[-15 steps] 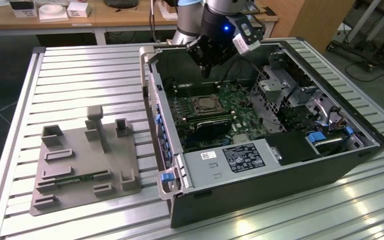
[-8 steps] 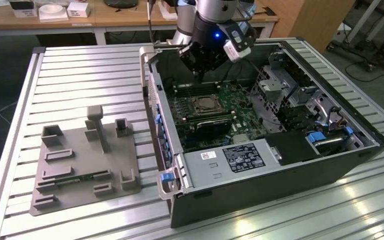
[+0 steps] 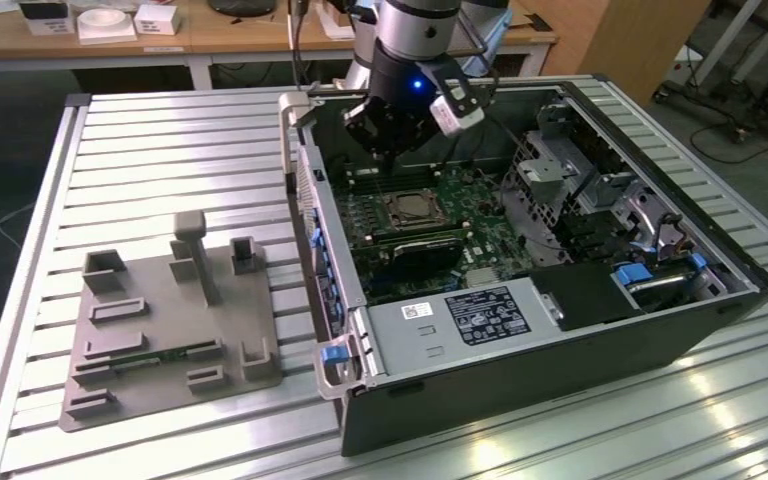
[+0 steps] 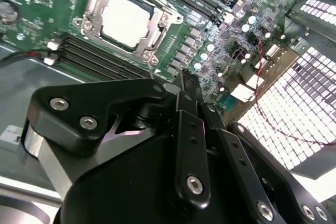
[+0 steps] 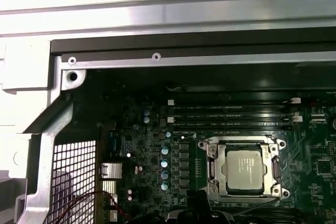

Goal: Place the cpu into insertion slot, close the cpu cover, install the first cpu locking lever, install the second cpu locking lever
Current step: 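Install the first cpu locking lever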

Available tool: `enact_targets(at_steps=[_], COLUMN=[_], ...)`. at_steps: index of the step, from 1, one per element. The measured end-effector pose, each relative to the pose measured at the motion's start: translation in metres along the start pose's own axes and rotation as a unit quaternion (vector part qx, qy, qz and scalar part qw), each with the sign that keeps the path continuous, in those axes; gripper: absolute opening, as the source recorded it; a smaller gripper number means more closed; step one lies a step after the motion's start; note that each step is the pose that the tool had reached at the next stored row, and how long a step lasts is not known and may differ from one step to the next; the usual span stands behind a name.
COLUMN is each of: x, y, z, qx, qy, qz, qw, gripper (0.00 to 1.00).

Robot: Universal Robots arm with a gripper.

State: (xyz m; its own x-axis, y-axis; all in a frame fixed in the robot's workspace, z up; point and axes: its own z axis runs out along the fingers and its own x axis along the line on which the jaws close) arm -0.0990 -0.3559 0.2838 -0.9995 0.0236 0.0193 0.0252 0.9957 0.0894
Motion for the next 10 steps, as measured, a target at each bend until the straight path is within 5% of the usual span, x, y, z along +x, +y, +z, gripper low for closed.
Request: enact_targets(at_steps=[10], x=[0.0095], y=[0.0071], z=[0.0192], qx=[0.0], qy=[0.0001], qz=[-0.001], qw=[1.0], gripper=[0.11])
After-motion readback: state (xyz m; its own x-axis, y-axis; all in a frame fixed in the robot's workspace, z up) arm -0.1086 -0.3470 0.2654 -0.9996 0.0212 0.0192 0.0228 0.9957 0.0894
